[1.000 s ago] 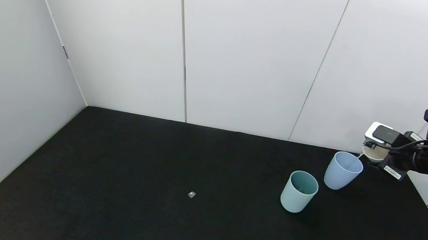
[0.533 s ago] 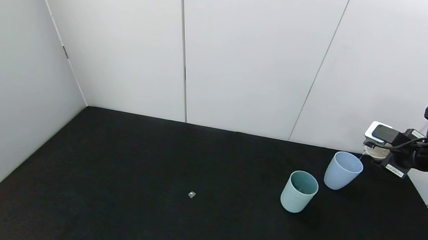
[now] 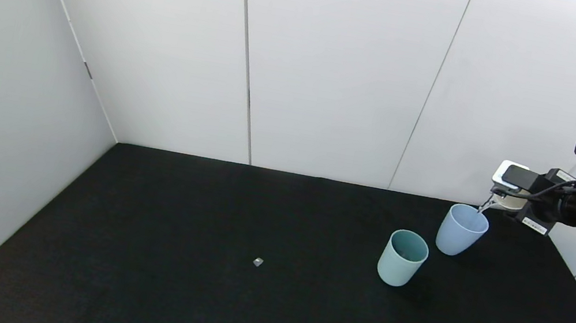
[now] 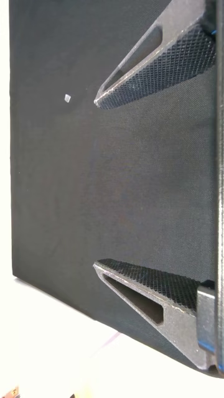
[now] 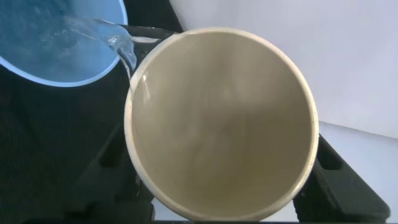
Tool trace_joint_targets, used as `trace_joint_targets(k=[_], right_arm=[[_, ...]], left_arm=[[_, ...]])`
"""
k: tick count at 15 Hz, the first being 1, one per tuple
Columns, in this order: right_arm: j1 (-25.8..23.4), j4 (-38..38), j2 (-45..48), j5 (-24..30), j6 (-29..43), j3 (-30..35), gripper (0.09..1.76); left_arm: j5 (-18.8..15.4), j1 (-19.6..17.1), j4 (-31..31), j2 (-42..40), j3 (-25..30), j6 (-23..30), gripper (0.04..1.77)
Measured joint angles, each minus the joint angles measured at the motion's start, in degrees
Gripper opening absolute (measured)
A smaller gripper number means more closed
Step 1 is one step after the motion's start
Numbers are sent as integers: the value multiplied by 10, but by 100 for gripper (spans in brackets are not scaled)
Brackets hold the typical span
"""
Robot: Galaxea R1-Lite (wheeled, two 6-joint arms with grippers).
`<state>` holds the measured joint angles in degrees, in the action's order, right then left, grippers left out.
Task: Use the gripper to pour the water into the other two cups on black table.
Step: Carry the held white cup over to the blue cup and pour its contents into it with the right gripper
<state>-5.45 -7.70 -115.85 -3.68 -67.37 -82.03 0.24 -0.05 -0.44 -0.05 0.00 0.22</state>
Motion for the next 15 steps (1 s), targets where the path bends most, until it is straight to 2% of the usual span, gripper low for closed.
trace_joint_targets(k=[6,15], right_arm=[[-2,1,2,0,-21,-4,130],[-1,5,6,2,-13,5,130]], left_arm=[[0,0,0,0,0,0,172],[0,0,0,0,0,0,172]])
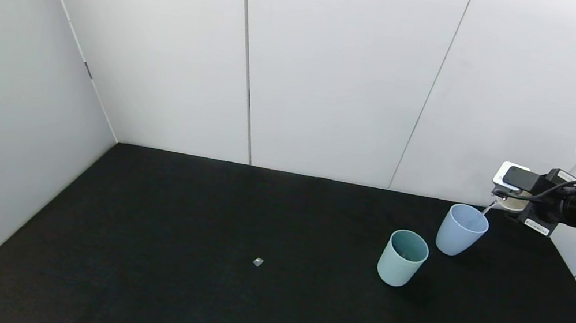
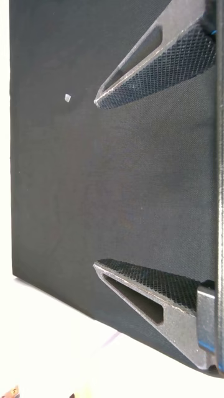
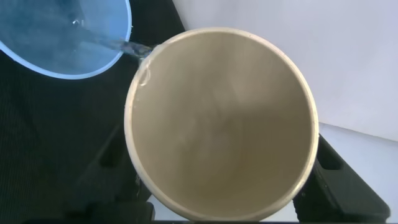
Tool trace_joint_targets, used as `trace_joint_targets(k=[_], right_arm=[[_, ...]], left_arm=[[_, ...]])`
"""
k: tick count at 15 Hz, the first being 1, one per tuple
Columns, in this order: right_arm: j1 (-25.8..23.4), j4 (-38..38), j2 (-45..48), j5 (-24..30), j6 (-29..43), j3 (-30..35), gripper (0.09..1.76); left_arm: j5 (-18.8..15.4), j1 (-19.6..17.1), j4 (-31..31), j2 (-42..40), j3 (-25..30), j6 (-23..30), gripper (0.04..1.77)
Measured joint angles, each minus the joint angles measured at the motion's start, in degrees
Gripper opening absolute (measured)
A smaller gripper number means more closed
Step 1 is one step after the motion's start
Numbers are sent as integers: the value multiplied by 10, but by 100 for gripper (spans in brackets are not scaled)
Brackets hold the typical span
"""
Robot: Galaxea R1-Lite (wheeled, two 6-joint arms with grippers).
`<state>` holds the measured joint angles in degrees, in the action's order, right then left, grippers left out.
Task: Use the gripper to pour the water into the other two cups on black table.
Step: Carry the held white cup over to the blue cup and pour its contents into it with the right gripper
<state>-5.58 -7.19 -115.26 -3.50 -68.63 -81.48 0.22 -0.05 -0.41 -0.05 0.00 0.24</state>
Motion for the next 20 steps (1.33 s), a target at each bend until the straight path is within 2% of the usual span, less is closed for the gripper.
trace_joint_targets(k=[20], right_arm=[[13,0,2,-12,-4,2,130]], left_arm=[[0,0,0,0,0,0,172]])
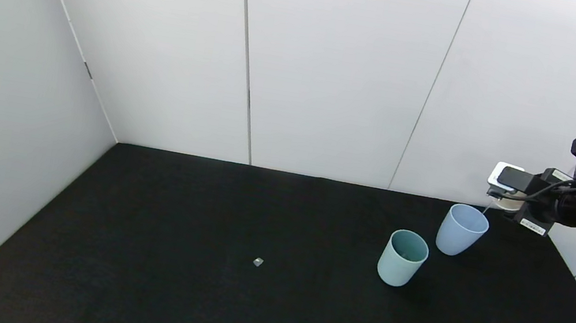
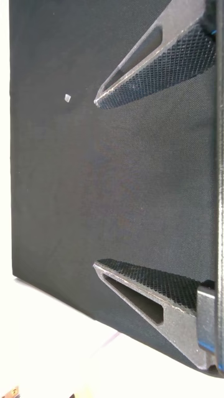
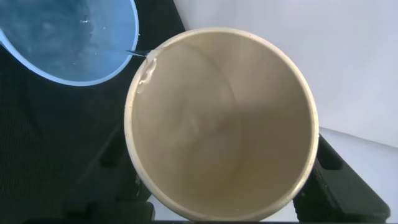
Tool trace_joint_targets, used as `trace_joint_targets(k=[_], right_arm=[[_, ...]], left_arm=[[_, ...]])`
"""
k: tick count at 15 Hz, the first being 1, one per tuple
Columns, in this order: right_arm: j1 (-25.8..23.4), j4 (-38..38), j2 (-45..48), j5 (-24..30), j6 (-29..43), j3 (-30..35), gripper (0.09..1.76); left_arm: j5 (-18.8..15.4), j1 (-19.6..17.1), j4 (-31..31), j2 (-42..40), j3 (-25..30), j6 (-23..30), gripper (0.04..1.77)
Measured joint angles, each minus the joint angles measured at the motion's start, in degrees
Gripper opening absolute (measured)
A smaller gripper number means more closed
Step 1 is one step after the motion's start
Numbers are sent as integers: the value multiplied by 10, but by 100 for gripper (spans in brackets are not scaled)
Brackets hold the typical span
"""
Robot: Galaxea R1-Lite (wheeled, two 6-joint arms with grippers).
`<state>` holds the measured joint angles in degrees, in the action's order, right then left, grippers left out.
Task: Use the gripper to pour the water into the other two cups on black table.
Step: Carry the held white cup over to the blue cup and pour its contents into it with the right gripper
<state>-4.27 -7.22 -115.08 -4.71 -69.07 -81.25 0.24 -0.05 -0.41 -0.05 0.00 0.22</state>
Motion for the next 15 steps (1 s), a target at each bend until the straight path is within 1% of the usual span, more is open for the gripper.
trace_joint_targets(k=[5,11,13,15], right_arm=[[4,0,3,3,10,1,130],[8,3,8,8,118,2,130],[11,4,12,9,165,3,130],[13,4,19,9,190,5,130]], left_arm=[[0,0,0,0,0,0,172],[0,0,0,0,0,0,172],[0,0,0,0,0,0,172],[0,0,0,0,0,0,172]])
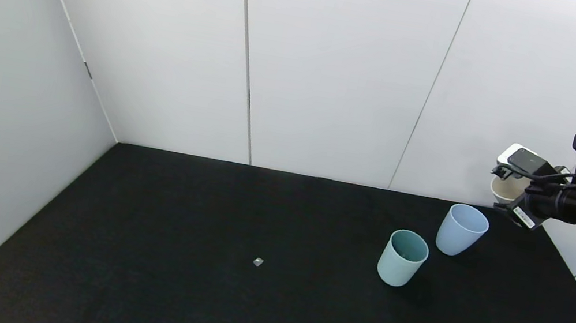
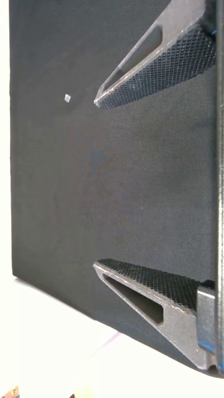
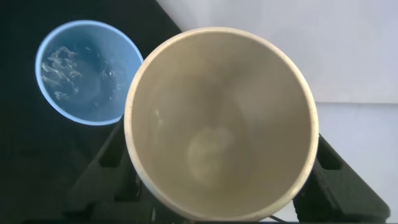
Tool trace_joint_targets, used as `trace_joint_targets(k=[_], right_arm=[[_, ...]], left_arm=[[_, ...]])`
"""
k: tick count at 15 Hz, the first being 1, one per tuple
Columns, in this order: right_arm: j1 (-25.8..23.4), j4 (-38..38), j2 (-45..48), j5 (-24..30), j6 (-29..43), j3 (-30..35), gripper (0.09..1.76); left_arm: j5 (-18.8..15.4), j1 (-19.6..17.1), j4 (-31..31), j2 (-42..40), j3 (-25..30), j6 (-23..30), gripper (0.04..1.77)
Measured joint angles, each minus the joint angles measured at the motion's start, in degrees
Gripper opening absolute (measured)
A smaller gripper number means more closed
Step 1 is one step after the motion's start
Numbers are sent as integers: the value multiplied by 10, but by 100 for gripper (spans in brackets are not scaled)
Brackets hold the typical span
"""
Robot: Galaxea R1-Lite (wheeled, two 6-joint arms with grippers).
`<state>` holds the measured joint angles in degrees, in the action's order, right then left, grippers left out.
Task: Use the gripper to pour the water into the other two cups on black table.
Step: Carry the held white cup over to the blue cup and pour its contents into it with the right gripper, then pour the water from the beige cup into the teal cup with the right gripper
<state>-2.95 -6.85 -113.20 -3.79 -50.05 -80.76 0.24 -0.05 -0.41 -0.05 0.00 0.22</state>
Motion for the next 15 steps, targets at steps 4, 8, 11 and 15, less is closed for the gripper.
trace_joint_targets(k=[4,8,11,15], right_arm=[[17,46,25,0,47,1,130],[57,95,62,2,92,1,130],[84,134,86,22,94,6,130],[116,143,105,27,84,24,130]], left_arm=[[0,0,0,0,0,0,172],[0,0,0,0,0,0,172],[0,0,0,0,0,0,172],[0,0,0,0,0,0,172]])
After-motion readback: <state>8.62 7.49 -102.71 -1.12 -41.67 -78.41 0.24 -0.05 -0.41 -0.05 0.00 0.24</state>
